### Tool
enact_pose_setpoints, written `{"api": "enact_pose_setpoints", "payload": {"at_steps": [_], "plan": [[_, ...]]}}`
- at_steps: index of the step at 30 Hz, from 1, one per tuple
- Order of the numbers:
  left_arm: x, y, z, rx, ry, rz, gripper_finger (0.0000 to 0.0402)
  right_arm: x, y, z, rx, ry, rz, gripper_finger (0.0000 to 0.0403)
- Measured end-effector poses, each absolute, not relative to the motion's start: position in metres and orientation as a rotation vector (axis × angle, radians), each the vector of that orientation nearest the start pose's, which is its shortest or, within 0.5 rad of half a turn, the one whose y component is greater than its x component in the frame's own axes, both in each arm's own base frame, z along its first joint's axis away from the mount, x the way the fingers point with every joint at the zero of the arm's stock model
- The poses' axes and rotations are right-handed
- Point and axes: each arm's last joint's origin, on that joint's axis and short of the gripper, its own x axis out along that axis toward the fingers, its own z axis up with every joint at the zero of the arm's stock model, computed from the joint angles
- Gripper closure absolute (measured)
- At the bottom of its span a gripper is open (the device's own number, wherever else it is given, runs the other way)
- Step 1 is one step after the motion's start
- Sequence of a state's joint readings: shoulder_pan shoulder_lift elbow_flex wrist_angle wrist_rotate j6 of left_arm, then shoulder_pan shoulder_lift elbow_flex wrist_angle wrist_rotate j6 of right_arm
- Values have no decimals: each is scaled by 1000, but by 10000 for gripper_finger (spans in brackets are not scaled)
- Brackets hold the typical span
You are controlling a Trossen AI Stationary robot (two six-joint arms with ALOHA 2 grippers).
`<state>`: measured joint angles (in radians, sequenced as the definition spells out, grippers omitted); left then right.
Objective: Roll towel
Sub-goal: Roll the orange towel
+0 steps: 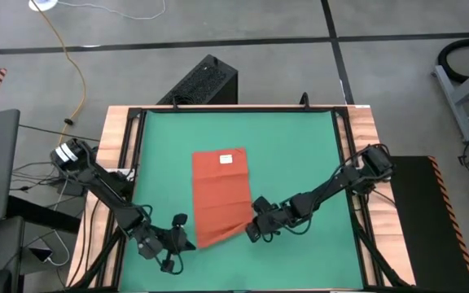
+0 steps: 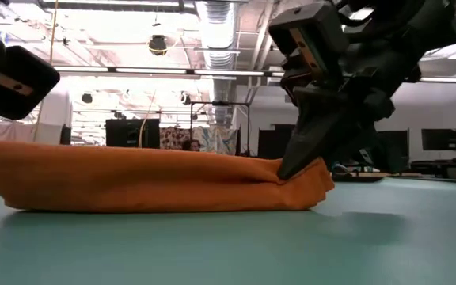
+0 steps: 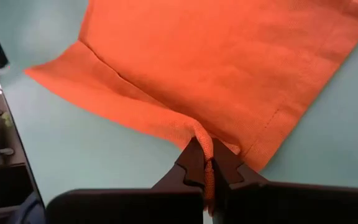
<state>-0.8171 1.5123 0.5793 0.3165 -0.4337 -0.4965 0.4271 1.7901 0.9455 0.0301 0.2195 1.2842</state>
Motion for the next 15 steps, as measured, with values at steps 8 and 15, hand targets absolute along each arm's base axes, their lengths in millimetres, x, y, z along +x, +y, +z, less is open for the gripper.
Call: {"api": "enact_pose_setpoints", "payload": {"at_steps": [8,15], "plan": [[208,-206,146,62,676,-243,401,328,127,148,1027,790,-316,391],[211,-225,173,168,697,-218,402,331,118,148,1084,829,-305,391]]}}
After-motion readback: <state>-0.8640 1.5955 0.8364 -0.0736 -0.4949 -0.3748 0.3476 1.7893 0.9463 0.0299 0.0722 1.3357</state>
